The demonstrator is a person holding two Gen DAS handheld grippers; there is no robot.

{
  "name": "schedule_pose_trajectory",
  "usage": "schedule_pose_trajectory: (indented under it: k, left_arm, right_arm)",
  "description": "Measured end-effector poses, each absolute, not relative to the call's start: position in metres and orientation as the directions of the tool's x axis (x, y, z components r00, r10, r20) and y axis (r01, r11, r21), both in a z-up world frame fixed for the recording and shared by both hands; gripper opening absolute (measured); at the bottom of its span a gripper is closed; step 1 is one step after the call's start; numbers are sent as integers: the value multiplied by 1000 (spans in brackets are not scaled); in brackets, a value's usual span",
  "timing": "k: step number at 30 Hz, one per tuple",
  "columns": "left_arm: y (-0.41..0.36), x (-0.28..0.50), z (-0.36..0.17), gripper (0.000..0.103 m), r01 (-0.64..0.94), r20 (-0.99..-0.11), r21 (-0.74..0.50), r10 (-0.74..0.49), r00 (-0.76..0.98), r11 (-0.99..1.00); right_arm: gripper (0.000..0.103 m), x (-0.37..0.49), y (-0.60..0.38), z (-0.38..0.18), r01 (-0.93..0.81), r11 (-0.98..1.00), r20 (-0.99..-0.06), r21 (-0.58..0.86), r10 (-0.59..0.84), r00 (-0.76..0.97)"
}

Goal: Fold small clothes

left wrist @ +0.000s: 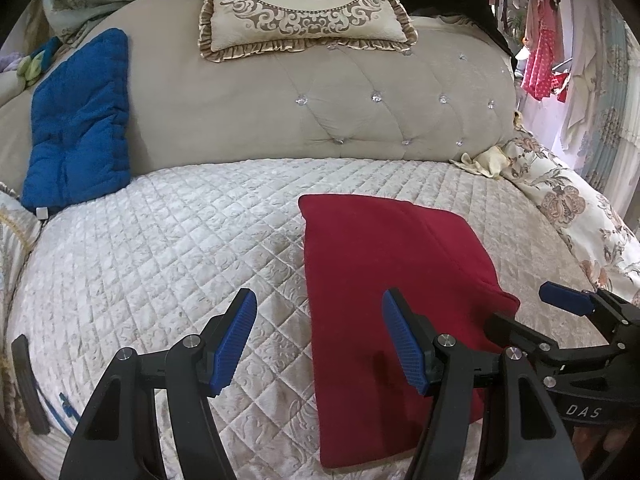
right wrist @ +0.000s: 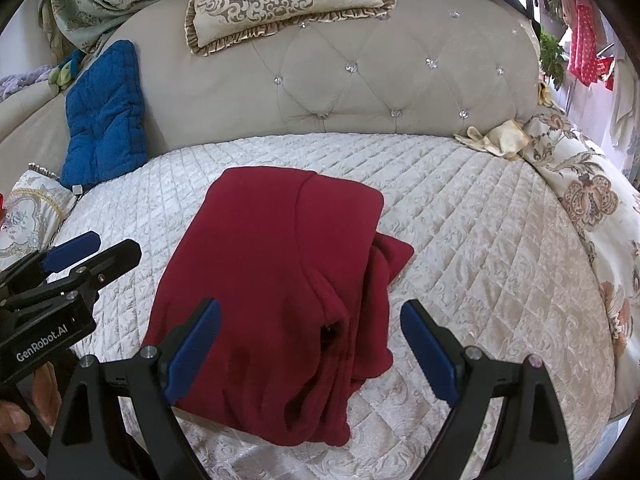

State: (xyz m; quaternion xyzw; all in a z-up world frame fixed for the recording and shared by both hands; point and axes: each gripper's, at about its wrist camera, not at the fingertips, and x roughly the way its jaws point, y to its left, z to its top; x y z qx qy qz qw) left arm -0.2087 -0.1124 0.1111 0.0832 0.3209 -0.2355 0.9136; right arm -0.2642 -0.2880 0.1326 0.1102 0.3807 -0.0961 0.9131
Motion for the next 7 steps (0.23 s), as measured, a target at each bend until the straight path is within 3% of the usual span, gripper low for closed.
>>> schedule_pose_trajectory:
  k: [7]
  left_arm:
    - [-112,-205,109,44,493,-620,11,-381,686,870]
  right_arm:
    - [93,-263,-292,131,260,956,-719,137,-85,689]
